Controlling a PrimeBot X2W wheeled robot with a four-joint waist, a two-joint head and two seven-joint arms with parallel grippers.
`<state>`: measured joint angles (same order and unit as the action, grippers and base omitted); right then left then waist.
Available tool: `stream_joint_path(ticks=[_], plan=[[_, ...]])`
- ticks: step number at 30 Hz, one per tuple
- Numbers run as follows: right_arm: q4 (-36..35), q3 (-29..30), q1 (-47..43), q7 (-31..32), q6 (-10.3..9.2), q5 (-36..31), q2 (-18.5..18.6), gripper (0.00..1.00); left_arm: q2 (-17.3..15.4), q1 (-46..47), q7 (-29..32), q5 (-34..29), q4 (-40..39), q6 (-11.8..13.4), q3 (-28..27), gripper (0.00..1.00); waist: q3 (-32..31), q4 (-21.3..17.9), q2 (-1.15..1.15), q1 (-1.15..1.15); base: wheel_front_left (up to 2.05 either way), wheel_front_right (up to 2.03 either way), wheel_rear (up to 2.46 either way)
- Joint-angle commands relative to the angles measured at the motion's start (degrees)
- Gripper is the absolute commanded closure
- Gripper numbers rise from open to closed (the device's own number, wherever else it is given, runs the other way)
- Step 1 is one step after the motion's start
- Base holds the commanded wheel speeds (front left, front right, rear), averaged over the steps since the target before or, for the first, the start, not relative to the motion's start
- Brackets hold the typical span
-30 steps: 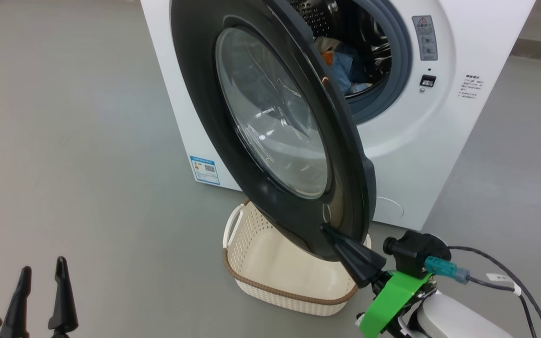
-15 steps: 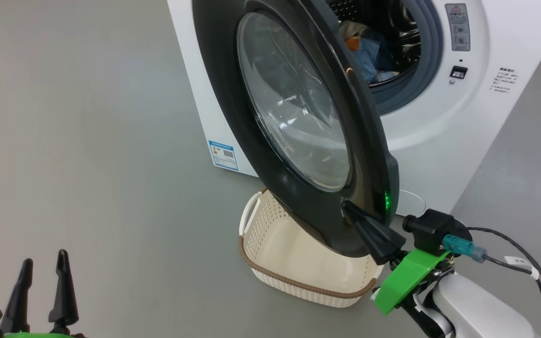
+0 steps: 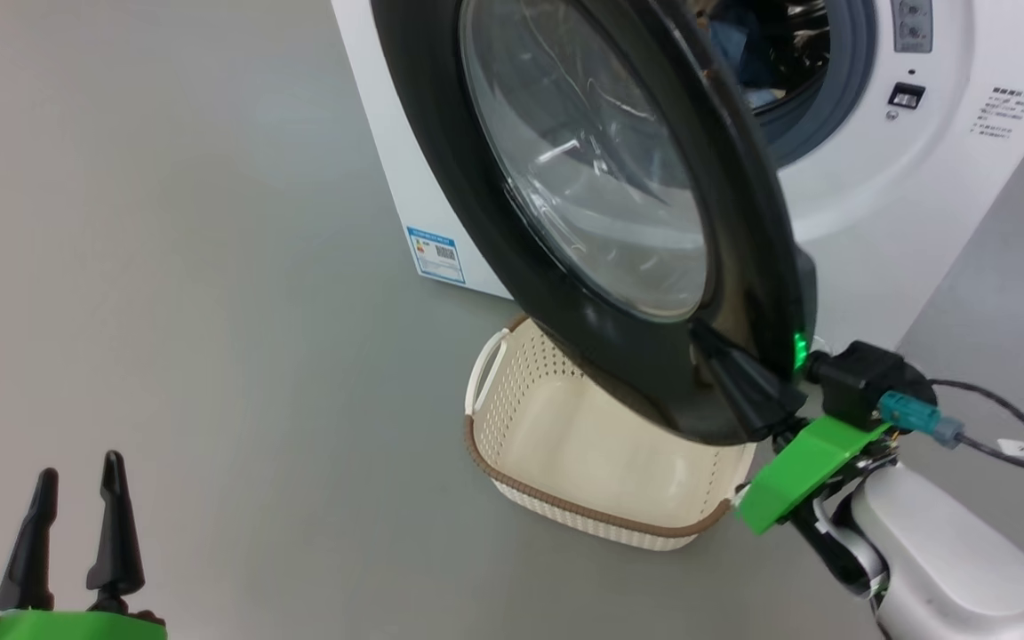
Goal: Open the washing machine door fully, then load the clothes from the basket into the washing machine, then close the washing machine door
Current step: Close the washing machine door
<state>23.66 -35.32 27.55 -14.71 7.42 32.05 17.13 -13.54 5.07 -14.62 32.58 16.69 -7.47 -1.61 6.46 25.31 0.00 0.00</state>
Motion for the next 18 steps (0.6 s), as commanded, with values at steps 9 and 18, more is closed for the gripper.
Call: stream_joint_path(ticks=[9,18], plan=[[0.5,5.5,4.5,-0.3,0.07,-3.0,1.7,1.00,-3.0,3.8,-0.4,1.6,-1.1,0.0,-1.5,0.00,5.8,-1.0,0.00,0.00,0.00,0.00,0.00],[2.3,8.0,10.6,-0.3,0.07,-4.4,3.1,1.00,-3.5,6.7,-0.4,3.1,-1.9,0.0,-0.8,0.00,11.3,-1.7,0.00,0.00,0.00,0.00,0.00]])
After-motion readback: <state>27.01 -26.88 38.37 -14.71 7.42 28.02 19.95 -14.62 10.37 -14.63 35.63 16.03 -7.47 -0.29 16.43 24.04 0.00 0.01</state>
